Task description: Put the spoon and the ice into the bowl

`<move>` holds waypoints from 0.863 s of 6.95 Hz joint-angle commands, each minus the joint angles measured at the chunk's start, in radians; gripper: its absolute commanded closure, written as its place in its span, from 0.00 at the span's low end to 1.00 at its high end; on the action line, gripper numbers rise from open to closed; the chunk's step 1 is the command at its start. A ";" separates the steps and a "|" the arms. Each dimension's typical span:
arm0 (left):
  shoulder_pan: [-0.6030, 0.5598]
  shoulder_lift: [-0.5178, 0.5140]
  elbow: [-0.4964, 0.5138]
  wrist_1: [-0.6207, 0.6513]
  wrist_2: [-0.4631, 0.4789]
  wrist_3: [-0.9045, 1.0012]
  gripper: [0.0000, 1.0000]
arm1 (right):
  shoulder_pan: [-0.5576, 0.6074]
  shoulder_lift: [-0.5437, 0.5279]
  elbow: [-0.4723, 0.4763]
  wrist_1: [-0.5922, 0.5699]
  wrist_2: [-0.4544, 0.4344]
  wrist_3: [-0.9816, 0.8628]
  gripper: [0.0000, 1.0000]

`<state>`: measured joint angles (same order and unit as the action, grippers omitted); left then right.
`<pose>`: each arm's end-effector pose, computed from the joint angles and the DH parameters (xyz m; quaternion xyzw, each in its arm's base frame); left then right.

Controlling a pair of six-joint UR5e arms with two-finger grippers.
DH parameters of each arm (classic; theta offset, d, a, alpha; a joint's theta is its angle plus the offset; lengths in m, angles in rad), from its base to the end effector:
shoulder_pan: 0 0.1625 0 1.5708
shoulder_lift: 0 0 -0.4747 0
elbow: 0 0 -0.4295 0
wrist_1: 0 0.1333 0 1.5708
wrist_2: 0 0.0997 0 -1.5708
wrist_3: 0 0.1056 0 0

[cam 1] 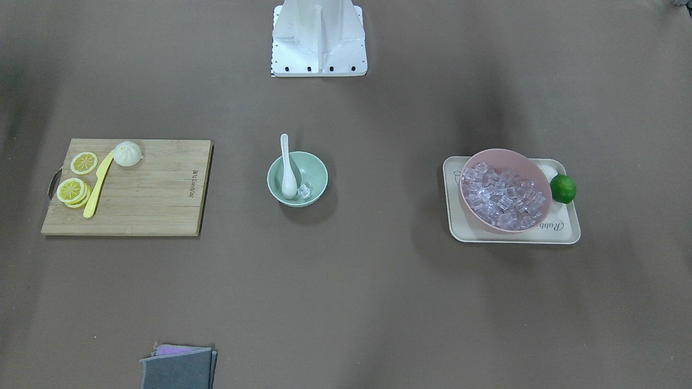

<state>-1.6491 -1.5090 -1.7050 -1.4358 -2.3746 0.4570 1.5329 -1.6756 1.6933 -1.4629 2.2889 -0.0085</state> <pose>-0.0957 -0.4880 0.6846 0.0756 0.3847 0.1611 0.9057 0.0453 -0.4907 0.6934 0.0536 -0.3515 -0.0437 0.9336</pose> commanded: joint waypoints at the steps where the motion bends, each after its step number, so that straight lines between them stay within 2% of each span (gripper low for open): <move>1: 0.000 0.000 -0.001 0.000 0.000 0.000 0.01 | -0.011 0.000 0.002 0.006 0.001 0.001 0.00; 6: 0.000 0.000 -0.001 0.000 0.000 0.000 0.01 | -0.028 0.000 0.002 0.007 0.003 -0.001 0.00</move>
<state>-1.6491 -1.5094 -1.7055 -1.4358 -2.3746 0.4572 1.5088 -1.6751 1.6950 -1.4559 2.2909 -0.0096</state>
